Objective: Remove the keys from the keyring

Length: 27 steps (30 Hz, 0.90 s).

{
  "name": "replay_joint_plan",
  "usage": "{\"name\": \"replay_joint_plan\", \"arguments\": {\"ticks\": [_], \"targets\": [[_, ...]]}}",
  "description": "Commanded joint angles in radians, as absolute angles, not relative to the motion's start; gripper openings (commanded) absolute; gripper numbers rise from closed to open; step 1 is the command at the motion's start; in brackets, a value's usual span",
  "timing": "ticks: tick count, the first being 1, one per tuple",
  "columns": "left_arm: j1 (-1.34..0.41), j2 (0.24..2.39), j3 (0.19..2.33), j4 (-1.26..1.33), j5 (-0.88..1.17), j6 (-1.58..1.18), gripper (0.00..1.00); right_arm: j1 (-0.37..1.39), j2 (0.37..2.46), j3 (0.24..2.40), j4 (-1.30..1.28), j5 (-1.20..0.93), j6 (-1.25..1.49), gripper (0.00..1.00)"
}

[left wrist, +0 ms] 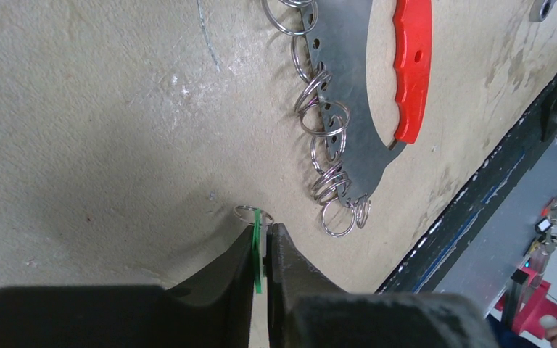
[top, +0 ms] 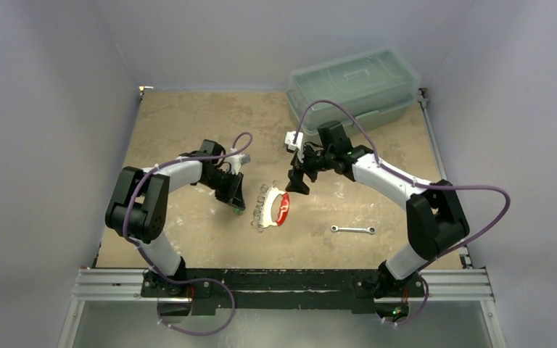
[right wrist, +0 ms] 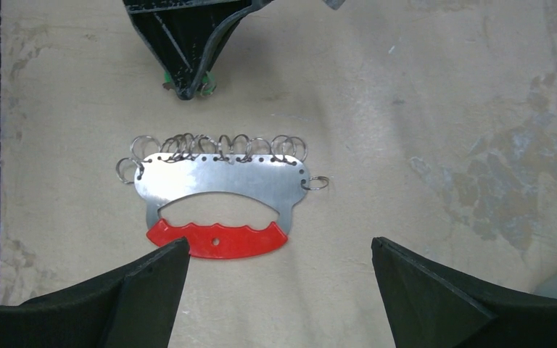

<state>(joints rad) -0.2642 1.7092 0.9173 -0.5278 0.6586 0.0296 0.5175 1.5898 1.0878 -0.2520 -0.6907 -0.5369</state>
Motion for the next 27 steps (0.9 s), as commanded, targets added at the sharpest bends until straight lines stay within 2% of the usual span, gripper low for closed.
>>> {"name": "replay_joint_plan", "arguments": {"ticks": [1,5,10,16,27], "targets": [[-0.264,1.7,0.935,-0.544,0.62,0.046,0.18,0.515,1.539,1.16,-0.277,-0.633,-0.569,0.99],[-0.264,1.667,0.96,-0.597,0.567,0.079,0.26,0.515,1.528,1.164,-0.332,-0.623,-0.596,0.99],[-0.264,1.654,0.987,-0.644,0.521,0.113,0.3,0.515,1.514,1.169,-0.371,-0.603,-0.61,0.99],[-0.269,1.621,0.998,-0.675,0.518,0.145,0.43,0.515,1.487,1.139,-0.376,-0.593,-0.608,0.99],[-0.29,1.552,1.018,-0.699,0.548,0.179,0.45,0.515,1.467,1.103,-0.365,-0.607,-0.577,0.99]]}}
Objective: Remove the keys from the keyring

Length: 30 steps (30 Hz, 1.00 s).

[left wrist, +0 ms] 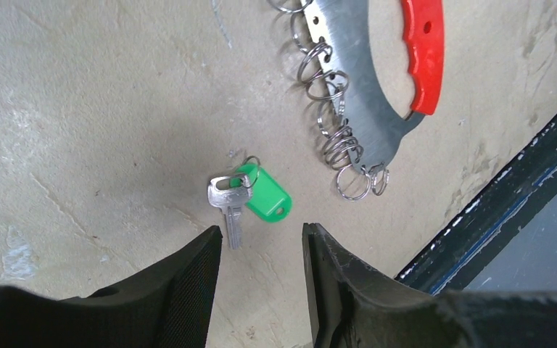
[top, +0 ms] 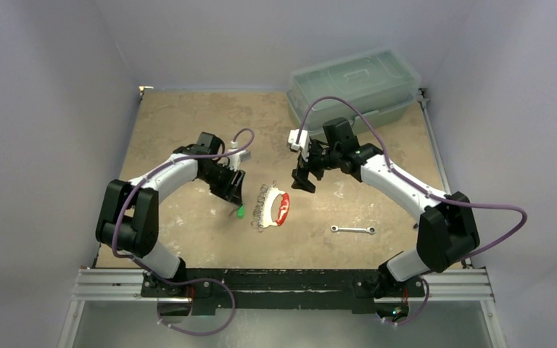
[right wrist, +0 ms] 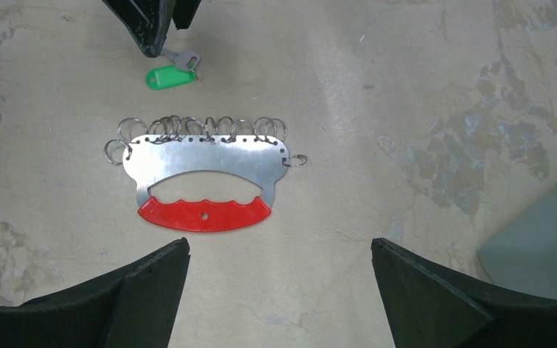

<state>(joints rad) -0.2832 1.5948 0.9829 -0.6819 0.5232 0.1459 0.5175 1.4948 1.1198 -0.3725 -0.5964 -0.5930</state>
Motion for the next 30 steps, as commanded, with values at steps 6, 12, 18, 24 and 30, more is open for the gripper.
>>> {"name": "replay_joint_plan", "arguments": {"ticks": [6,12,18,24,30], "targets": [[-0.278,1.543,1.088,-0.76,0.561,0.218,0.57,0.504,1.444,1.099,-0.377,-0.588,-0.572,0.99],[-0.125,1.505,1.241,-0.814,0.562,0.295,0.88,0.334,1.388,1.121,-0.384,-0.642,-0.504,0.99],[-0.009,1.538,1.368,-0.866,0.562,0.341,0.97,0.154,1.322,1.081,-0.339,-0.677,-0.429,0.99],[0.216,1.619,1.419,-0.832,0.595,0.326,0.99,-0.064,1.302,1.01,-0.259,-0.714,-0.297,0.99],[0.297,1.612,1.263,-0.676,0.564,0.315,0.99,-0.168,1.361,0.931,-0.169,-0.615,-0.162,0.99]]}}
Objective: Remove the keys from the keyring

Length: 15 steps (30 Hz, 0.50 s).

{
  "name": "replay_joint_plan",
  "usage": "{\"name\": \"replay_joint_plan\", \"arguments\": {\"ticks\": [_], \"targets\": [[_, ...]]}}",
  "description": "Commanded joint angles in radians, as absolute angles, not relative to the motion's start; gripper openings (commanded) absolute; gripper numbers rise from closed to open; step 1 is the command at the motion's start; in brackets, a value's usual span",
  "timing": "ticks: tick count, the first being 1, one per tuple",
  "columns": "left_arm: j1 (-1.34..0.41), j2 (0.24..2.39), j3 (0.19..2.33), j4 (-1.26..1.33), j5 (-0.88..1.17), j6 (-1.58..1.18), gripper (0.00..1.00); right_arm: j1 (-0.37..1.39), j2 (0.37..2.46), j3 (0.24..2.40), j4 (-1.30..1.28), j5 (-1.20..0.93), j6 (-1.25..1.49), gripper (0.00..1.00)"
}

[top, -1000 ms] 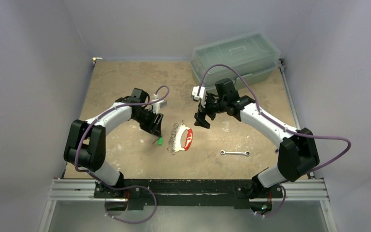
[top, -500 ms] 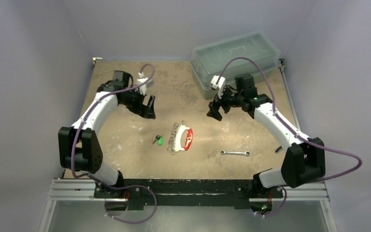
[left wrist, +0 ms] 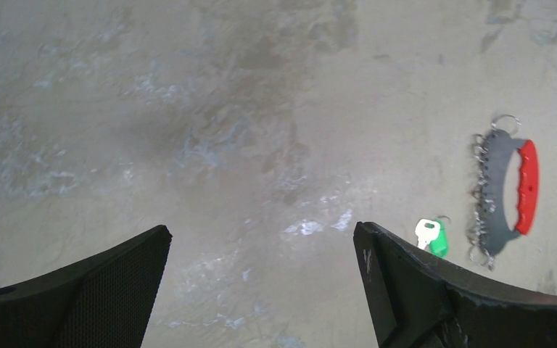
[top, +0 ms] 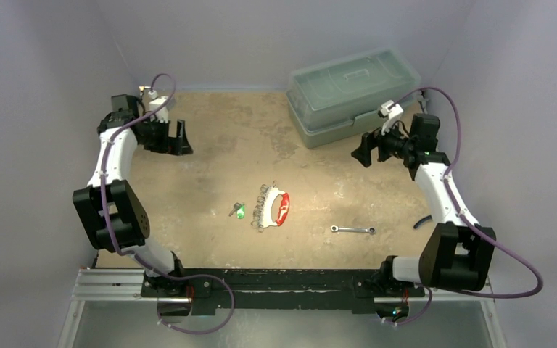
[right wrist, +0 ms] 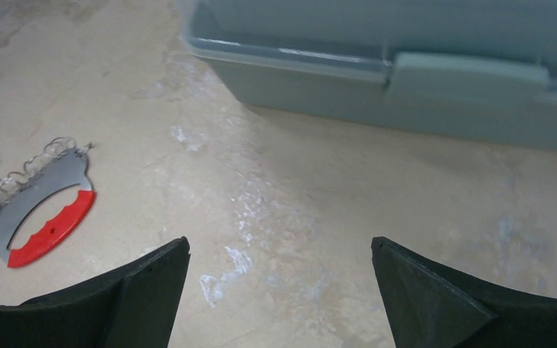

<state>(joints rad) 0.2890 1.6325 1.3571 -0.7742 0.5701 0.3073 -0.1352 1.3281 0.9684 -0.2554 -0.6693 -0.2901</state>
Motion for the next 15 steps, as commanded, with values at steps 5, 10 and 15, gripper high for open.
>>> {"name": "replay_joint_plan", "arguments": {"ticks": [5,10,15], "targets": [[0.297,1.537,1.086,-0.537,0.523,0.288,0.99,-0.194,1.426,0.883,-0.113,-0.562,-0.149,0.99],[0.297,1.477,0.985,-0.453,0.49,0.257,0.99,-0.199,1.449,0.872,-0.101,-0.556,-0.146,0.99],[0.296,1.456,0.943,-0.386,0.473,0.204,0.99,-0.198,1.431,0.866,-0.102,-0.555,-0.149,0.99]]}}
